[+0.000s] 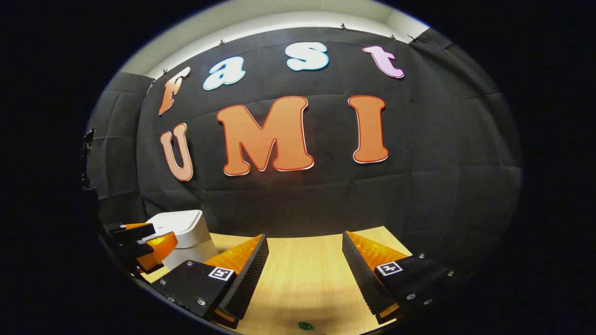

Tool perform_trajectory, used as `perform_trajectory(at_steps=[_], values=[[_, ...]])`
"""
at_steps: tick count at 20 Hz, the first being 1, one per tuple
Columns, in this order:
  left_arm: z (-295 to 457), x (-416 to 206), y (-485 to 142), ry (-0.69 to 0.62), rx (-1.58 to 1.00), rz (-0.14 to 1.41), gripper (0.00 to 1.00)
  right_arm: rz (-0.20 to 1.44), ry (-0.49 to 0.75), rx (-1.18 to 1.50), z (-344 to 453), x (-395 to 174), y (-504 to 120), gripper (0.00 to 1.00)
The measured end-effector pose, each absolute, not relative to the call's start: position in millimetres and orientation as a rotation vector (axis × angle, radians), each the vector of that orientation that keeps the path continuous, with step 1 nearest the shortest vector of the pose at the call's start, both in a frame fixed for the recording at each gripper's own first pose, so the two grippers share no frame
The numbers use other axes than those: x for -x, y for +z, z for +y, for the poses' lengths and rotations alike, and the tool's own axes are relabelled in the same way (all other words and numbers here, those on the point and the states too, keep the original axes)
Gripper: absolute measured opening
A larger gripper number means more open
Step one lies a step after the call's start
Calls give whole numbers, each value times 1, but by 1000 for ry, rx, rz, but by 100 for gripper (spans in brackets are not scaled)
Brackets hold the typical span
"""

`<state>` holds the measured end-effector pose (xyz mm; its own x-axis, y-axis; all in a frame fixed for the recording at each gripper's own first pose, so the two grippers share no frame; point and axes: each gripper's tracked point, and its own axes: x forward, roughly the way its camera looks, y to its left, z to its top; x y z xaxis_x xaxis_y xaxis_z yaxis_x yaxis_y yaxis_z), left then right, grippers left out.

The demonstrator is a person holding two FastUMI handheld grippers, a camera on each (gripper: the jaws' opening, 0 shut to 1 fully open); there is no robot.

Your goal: Press the lid of the desktop garbage bin to open it, pick up the crumpled paper on the desktop and throw it into the bin, then pick up the pop can on the desktop and drop it into the bin, and finally close the garbage bin lid.

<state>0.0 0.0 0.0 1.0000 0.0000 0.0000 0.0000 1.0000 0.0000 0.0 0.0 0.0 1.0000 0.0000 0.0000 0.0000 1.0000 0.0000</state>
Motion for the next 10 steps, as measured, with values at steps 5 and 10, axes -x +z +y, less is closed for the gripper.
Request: perform_trajectory(at_steps=[5, 10], values=[[6, 2, -1, 15, 14, 4, 95, 8, 13, 8, 3, 0, -1, 95], [16, 8, -6, 29, 52, 19, 95, 3, 17, 13, -1, -3, 2, 95]])
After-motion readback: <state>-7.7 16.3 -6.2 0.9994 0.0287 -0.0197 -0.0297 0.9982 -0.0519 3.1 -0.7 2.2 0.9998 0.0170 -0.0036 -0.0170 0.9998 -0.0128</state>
